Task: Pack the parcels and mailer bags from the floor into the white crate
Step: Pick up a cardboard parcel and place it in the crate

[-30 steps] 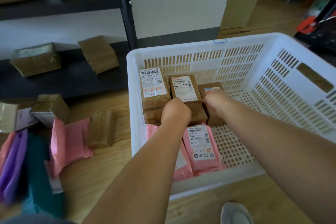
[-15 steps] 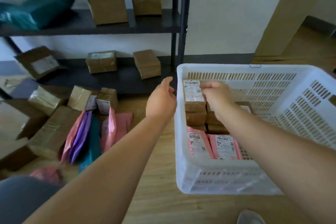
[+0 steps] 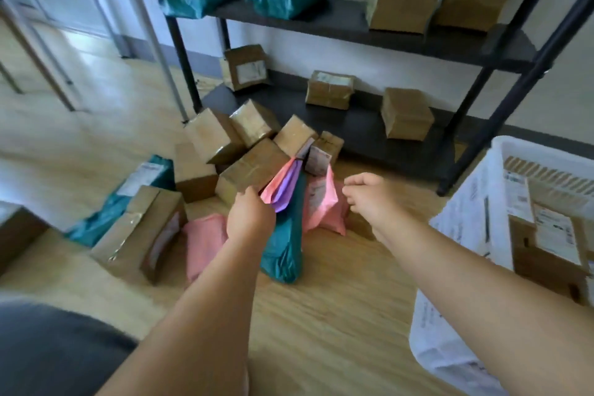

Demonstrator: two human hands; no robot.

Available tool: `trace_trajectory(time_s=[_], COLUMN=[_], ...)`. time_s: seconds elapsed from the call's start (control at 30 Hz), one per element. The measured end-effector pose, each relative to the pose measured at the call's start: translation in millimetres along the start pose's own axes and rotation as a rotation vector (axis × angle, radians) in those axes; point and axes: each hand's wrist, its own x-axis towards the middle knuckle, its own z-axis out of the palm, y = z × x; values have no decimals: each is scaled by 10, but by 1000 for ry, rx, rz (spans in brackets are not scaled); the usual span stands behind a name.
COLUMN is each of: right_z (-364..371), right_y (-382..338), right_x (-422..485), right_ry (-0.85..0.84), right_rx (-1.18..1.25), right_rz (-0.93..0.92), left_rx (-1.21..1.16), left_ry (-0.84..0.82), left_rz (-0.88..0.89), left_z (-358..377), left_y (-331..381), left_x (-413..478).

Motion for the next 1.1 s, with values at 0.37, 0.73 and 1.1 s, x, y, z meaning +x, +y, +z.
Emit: trace_trajectory(time_s=[0.37, 0.73, 1.1], right_z=[1891, 2903, 2684], right_y=[-2, 192, 352], right_x=[-243, -357, -165], right_ry=[-480, -582, -579], right_rx=[-61, -188, -231], right_rz=[1, 85, 90], left_rx=[-56, 212, 453], left_ry=[313, 125, 67], left_rz=[-279, -331, -343], left_z=[-477, -717, -676], left_y=[-1688, -2438, -2445], left_x=[441, 987, 1044])
